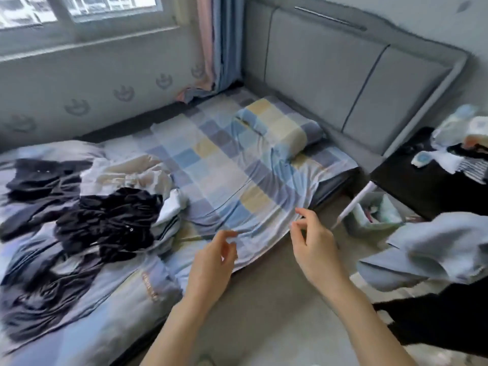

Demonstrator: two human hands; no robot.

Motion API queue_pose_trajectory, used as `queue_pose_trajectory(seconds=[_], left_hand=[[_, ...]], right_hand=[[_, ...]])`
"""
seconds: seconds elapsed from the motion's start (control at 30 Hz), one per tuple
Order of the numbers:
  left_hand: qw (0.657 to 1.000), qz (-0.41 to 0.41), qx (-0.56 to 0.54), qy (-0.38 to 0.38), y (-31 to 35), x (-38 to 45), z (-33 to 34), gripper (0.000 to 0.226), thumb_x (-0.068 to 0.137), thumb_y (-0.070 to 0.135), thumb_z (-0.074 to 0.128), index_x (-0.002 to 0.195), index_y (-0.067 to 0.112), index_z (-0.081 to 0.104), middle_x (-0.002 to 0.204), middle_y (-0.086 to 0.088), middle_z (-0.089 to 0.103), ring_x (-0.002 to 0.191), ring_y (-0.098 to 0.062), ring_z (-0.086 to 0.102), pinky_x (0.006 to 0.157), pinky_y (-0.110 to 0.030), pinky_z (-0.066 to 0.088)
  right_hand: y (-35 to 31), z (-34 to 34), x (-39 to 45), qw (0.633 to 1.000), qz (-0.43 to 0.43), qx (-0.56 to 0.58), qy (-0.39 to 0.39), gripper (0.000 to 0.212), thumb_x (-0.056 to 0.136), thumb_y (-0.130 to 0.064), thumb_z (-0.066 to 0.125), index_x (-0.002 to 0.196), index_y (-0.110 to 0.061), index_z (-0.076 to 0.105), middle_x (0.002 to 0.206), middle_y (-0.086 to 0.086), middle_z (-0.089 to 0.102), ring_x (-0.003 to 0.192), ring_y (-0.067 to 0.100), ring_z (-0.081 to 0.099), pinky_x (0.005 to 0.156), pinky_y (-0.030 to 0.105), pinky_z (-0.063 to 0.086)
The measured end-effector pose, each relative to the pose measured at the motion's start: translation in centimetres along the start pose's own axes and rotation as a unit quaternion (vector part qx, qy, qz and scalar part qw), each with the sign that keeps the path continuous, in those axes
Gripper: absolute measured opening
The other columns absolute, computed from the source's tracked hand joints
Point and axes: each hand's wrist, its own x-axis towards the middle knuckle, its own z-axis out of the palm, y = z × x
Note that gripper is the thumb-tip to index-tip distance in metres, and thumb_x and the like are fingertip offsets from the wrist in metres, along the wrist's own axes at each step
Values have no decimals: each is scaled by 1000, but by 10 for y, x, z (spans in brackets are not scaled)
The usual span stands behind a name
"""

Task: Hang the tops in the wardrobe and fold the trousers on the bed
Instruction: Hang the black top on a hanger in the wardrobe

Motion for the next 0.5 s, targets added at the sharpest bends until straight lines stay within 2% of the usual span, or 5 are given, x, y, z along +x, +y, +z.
queue_pose_trajectory(seconds=[0.1, 0.2, 0.33, 0.43, 0.5], left_hand=[[997, -75, -10, 7, -65, -11, -48, 17, 97, 24, 50, 108, 36, 55, 76, 7, 65, 70, -8, 61, 70, -33, 51], [988, -138, -50, 44, -132, -20, -88, 17, 96, 20, 50, 104, 33, 57, 70, 5, 64, 65, -8, 62, 80, -44, 54], [969, -226, -68, 79, -194, -22, -127, 17, 93, 14, 52, 99, 29, 58, 70, 1, 65, 65, -12, 64, 70, -37, 52], [946, -305, -64, 89, -236, -10, -148, 16, 91, 12, 52, 97, 25, 60, 77, 1, 67, 76, -19, 64, 75, -33, 51], [942, -331, -23, 61, -260, -1, -152, 12, 92, 14, 52, 96, 24, 58, 89, -1, 68, 86, -22, 62, 77, -32, 47]], right_hand=[[-45, 73, -1, 997, -22, -1, -80, 34, 97, -21, 48, 131, -16, 48, 98, -4, 56, 99, 24, 57, 73, 24, 33], [-86, 139, 4, 985, -47, -17, -166, 35, 98, -21, 46, 133, -16, 46, 101, -3, 56, 104, 22, 54, 76, 26, 34], [-119, 205, 21, 968, -76, -29, -236, 34, 99, -20, 46, 132, -12, 47, 99, -3, 52, 106, 23, 54, 77, 26, 34], [-130, 255, 45, 949, -81, -51, -302, 34, 100, -24, 44, 132, -13, 47, 106, 0, 57, 105, 19, 53, 77, 27, 36], [-127, 285, 65, 933, -88, -86, -339, 35, 99, -27, 44, 131, -13, 48, 118, 4, 60, 109, 20, 54, 81, 29, 39]])
